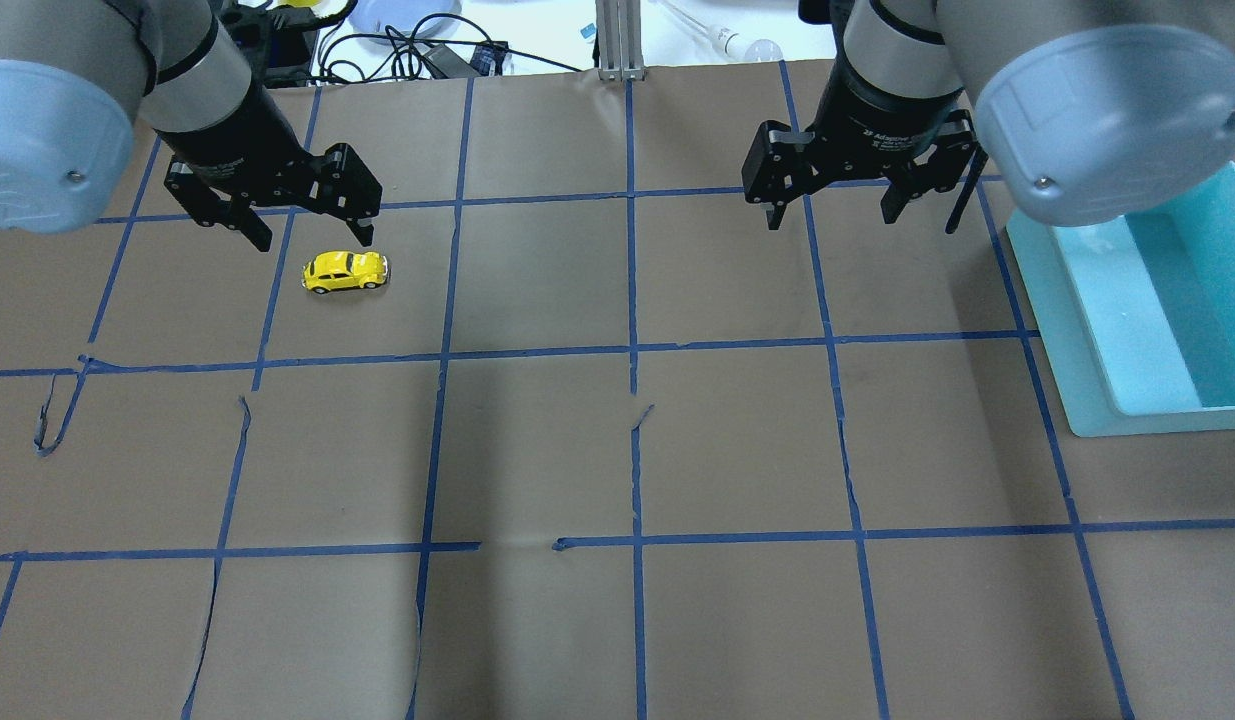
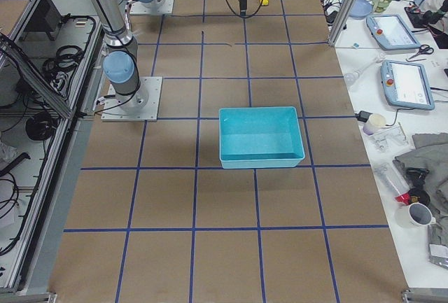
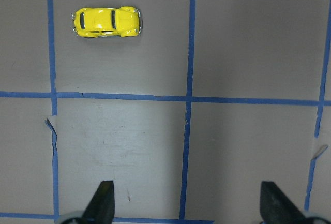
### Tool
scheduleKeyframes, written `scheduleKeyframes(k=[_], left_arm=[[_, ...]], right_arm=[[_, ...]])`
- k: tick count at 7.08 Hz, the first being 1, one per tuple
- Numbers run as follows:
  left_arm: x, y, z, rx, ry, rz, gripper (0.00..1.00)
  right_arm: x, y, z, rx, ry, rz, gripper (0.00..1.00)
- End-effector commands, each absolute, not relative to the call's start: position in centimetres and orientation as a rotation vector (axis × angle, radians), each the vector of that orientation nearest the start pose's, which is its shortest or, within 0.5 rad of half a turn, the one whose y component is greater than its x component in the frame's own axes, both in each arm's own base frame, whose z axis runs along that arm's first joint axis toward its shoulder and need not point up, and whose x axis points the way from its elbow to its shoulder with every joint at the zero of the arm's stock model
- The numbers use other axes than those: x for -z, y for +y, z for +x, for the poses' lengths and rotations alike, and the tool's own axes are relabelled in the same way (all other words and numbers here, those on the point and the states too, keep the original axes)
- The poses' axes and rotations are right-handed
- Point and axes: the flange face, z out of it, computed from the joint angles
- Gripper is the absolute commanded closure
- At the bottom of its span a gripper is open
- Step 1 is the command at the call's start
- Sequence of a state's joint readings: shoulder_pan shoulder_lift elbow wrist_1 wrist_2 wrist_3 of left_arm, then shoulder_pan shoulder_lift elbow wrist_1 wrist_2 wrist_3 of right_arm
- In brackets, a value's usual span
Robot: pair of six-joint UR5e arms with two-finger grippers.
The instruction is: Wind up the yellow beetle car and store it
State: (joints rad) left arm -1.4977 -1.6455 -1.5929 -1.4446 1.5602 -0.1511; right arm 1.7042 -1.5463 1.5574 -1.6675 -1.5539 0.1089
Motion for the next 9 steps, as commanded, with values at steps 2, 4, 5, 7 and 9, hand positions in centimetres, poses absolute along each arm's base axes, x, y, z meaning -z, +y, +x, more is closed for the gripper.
scheduleKeyframes(k=[2, 4, 5, 7, 9], left_arm=[[-43.0, -56.0, -5.9, 0.175, 2.982, -1.054, 0.0], [-38.9, -57.9, -1.4, 0.097, 2.733, -1.587, 0.0], [-37.1, -60.0, -0.8, 0.212, 2.652, -1.737, 0.0], [-31.8, -62.4, -0.4, 0.113, 2.409, -2.066, 0.0], [-27.3, -64.7, 0.1, 0.136, 2.325, -2.176, 0.0]], right_arm=[[-49.2, -48.8, 20.2, 0.13, 3.112, -0.039, 0.0], [-49.2, -48.8, 20.2, 0.13, 3.112, -0.039, 0.0], [-49.2, -48.8, 20.2, 0.13, 3.112, -0.039, 0.0], [-49.2, -48.8, 20.2, 0.127, 3.112, -0.039, 0.0], [-49.2, -48.8, 20.2, 0.13, 3.112, -0.039, 0.0]])
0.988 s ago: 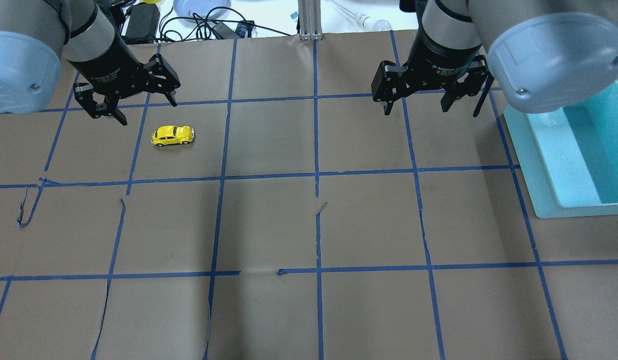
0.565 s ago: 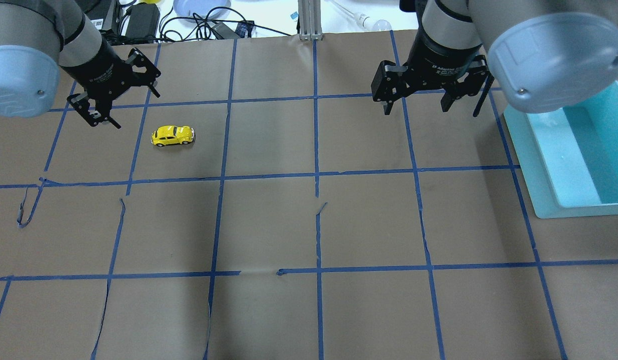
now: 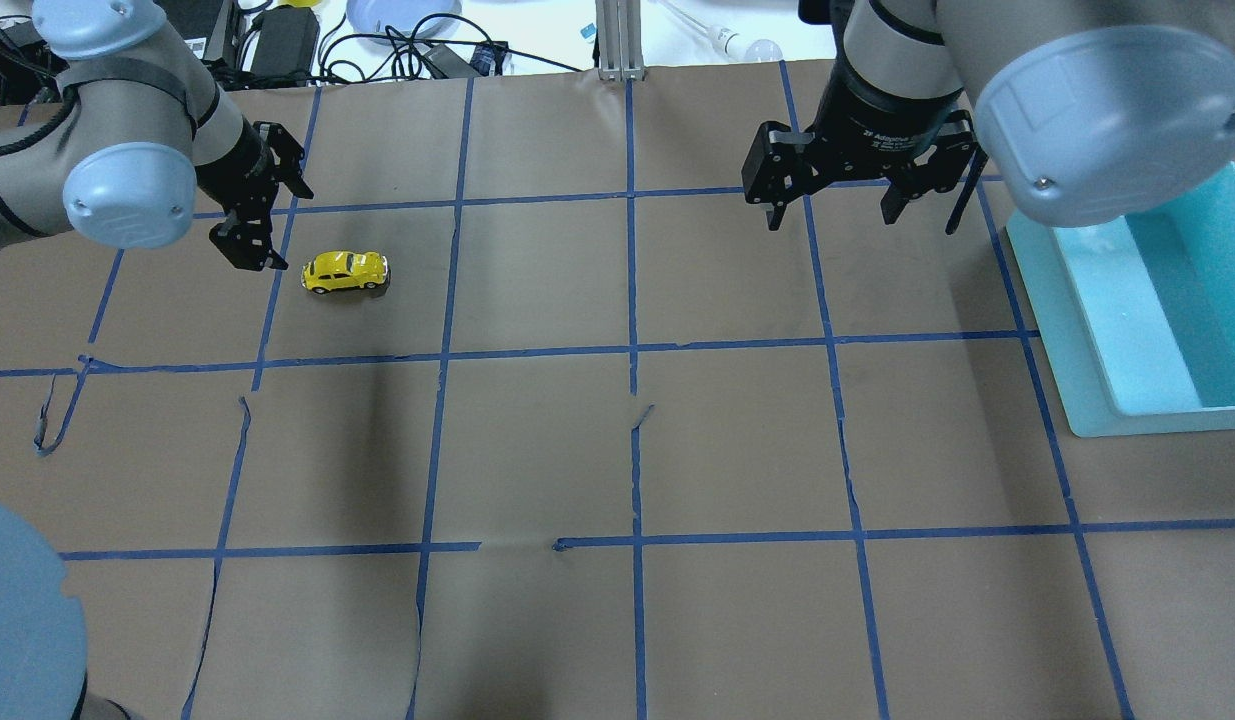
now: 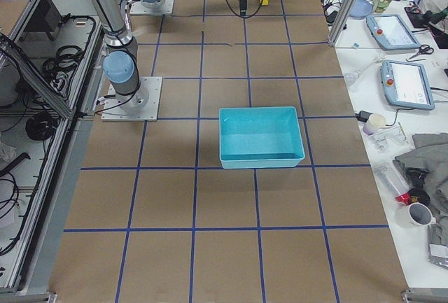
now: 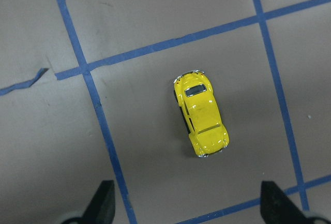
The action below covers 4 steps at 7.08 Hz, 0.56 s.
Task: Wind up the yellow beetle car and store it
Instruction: 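Lower the left gripper onto the yellow beetle car and grasp it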
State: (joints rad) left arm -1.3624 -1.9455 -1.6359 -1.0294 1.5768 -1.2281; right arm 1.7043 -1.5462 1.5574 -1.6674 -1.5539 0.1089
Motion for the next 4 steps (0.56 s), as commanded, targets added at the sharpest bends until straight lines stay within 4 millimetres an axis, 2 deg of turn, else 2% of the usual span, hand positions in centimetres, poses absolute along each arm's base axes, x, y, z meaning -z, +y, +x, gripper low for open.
scheduleKeyframes(k=[1, 2, 4], left_arm=[[-24.8, -65.1, 0.2, 0.086, 2.281, -2.192, 0.0], [-23.1, -65.4, 0.4, 0.054, 2.266, -2.185, 0.0], [-20.8, -66.7, 0.6, 0.022, 2.26, -2.171, 0.0]], right_arm=[[-49.3, -48.7, 20.2, 0.13, 3.112, -0.039, 0.0], [-49.2, -48.8, 20.1, 0.129, 3.11, -0.037, 0.0], [-49.2, -48.8, 20.1, 0.126, 3.107, -0.035, 0.0]])
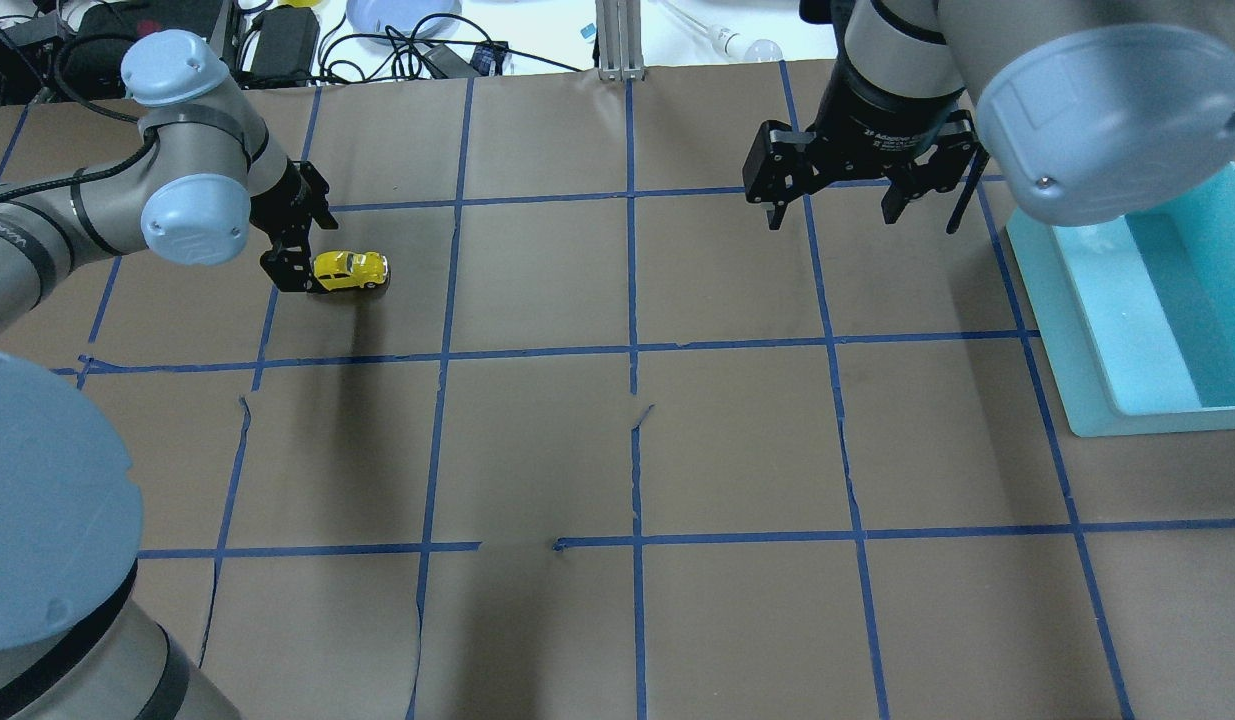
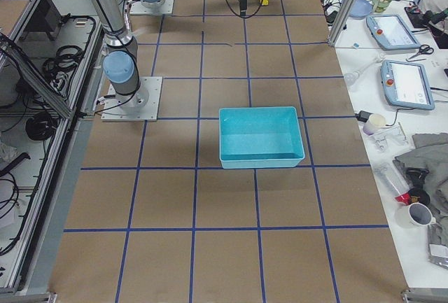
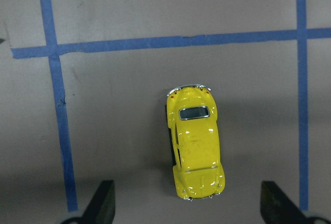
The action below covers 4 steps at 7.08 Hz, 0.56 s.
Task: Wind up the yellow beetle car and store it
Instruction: 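Lower the left gripper onto the yellow beetle car and grasp it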
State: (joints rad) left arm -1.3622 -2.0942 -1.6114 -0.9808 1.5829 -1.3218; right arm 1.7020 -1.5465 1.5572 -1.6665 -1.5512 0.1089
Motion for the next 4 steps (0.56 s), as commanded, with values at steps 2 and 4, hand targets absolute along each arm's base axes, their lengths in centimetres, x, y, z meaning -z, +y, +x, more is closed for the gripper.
scheduleKeyframes(k=[2, 4], left_arm=[[-18.9, -66.8, 0.7, -0.017, 2.236, -2.174, 0.0], [-17.5, -67.0, 0.8, -0.04, 2.224, -2.17, 0.0]], right_arm=[[-49.3, -48.9, 20.0, 0.124, 3.106, -0.03, 0.0], [-49.2, -48.7, 20.0, 0.096, 3.111, -0.027, 0.0]])
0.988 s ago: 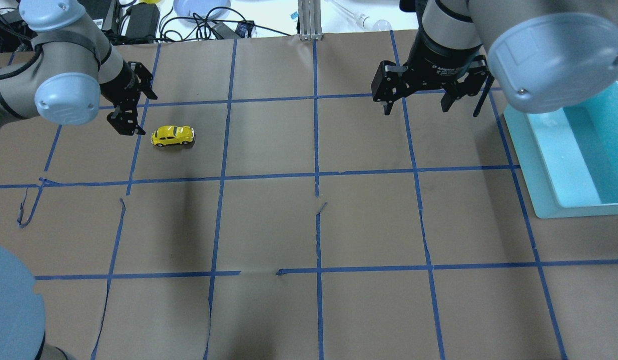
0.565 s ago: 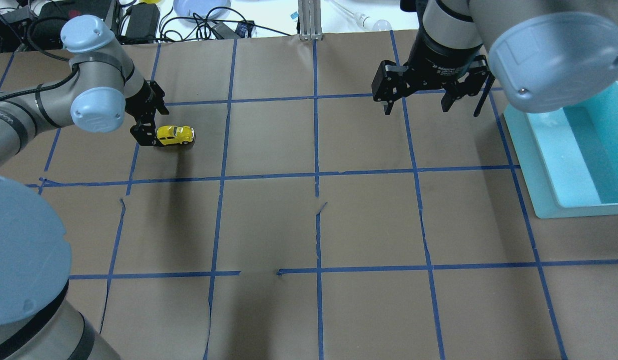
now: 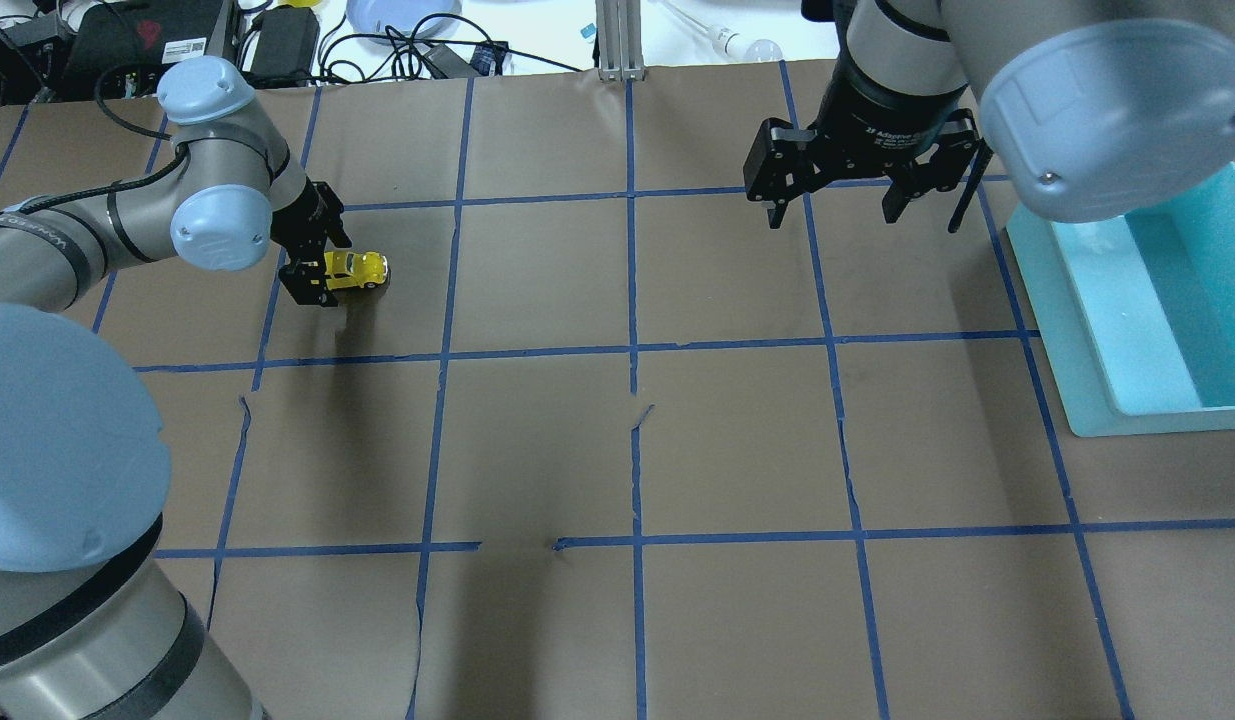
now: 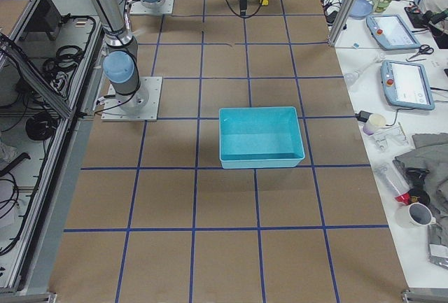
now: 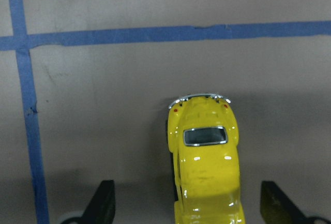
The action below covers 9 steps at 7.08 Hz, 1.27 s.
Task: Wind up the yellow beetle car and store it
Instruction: 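Roll the held car along the table away from its start with the left gripper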
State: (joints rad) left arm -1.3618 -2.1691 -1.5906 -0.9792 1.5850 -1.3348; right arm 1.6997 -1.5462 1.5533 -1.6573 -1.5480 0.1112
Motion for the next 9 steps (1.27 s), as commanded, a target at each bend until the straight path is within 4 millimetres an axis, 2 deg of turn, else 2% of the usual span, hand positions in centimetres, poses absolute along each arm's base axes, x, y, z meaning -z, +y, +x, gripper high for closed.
scheduleKeyframes(k=[1, 2, 3, 4, 6, 7, 8, 9], left_arm=[[-17.5, -67.0, 1.1, -0.038, 2.222, -2.174, 0.11], [-17.5, -67.0, 1.3, -0.042, 2.194, -2.203, 0.69], [-17.7, -67.0, 1.2, -0.042, 2.158, -2.248, 0.87], [-18.3, -67.0, 1.2, -0.031, 2.161, -2.256, 1.0], [-19.5, -67.7, 0.3, -0.003, 2.137, -2.303, 0.99], [-19.6, -67.7, -1.1, 0.001, 2.143, -2.303, 0.98], [-19.5, -67.6, -3.7, 0.007, 2.167, -2.274, 0.91], [-19.5, -67.5, -4.9, 0.001, 2.145, -2.301, 0.92]], right_arm=[[-48.3, -47.8, 19.9, -0.043, 3.121, -0.028, 0.0], [-48.5, -47.7, 19.9, -0.048, 3.128, -0.031, 0.0], [-49.9, -48.0, 20.0, -0.001, 3.126, -0.034, 0.0], [-50.3, -48.1, 20.1, 0.016, 3.123, -0.036, 0.0], [-51.3, -48.8, 20.1, 0.127, 3.113, -0.034, 0.0], [-51.6, -49.1, 20.1, 0.174, 3.107, -0.035, 0.0], [-51.5, -49.0, 20.1, 0.172, 3.108, -0.035, 0.0], [-51.4, -49.1, 20.1, 0.165, 3.107, -0.032, 0.0]])
